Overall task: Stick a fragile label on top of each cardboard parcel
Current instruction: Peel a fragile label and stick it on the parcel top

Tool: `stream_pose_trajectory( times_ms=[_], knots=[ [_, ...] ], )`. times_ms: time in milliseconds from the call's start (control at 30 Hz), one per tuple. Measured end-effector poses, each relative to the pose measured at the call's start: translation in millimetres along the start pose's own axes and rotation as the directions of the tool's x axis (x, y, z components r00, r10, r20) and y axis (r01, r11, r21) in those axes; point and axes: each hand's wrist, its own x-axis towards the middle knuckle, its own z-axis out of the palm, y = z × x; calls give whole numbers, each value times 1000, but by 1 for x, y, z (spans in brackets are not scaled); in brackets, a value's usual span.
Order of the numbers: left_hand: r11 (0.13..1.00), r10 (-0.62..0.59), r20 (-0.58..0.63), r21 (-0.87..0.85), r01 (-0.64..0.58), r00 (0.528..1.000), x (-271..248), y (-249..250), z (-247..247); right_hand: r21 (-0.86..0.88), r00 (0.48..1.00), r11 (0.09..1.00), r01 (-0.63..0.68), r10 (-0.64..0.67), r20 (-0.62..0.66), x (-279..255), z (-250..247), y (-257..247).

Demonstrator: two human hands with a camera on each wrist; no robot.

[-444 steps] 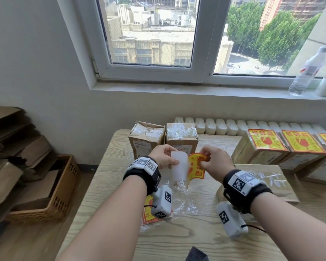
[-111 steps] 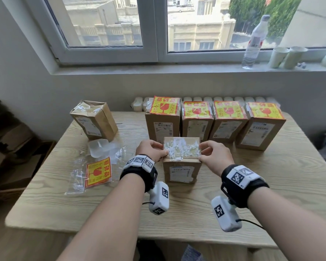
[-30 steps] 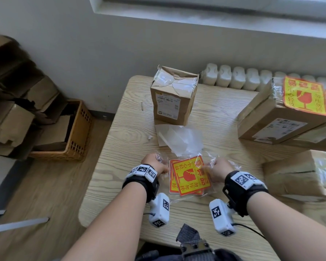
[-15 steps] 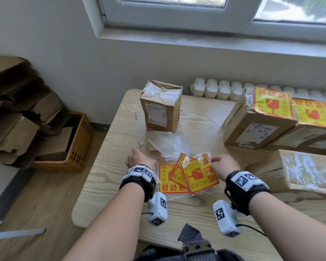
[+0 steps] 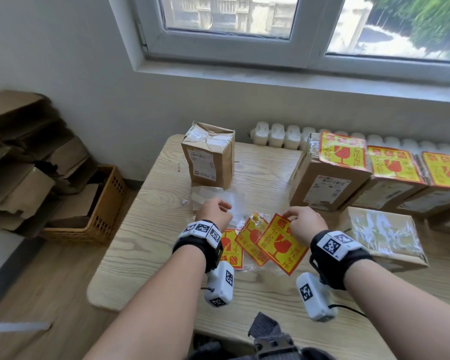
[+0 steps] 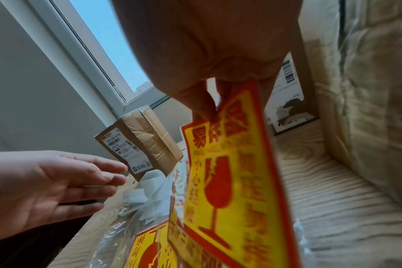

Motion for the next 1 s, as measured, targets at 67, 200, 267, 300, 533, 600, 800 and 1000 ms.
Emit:
stream_pose_trajectory(
  times_ms=[67, 200, 267, 300, 533, 600, 800, 1000],
  knots=[
    [999, 35, 73, 14, -36, 997, -4, 6, 4, 25, 1000, 1000, -4, 4, 7, -2, -3, 2],
    [976, 148, 258, 120, -183, 955, -14, 18, 10, 58, 1000, 998, 18, -19, 6, -6, -8, 5],
    [908, 203, 351, 281, -310, 914, -16, 30, 13, 65, 998, 996, 53, -54, 20, -7, -10, 5],
    [858, 224, 394, 354, -371, 892, -16, 35, 14, 74, 997, 995, 70, -72, 23, -8, -12, 4],
    [658, 224, 537, 533, -532, 814, -6, 59, 36, 32, 993, 993, 113, -114, 19, -10, -18, 0],
    [637, 208, 532, 563, -527, 821, -3, 58, 42, 4, 997, 997, 80, -80, -2, -11, -19, 1],
    [590, 163, 514, 634, -501, 842, 6, 51, 47, -66, 997, 997, 27, -32, -74, -9, -28, 6],
    [562, 105, 505, 680, -470, 857, 10, 50, 38, -21, 990, 999, -37, 33, -140, -5, -36, 8]
  ],
)
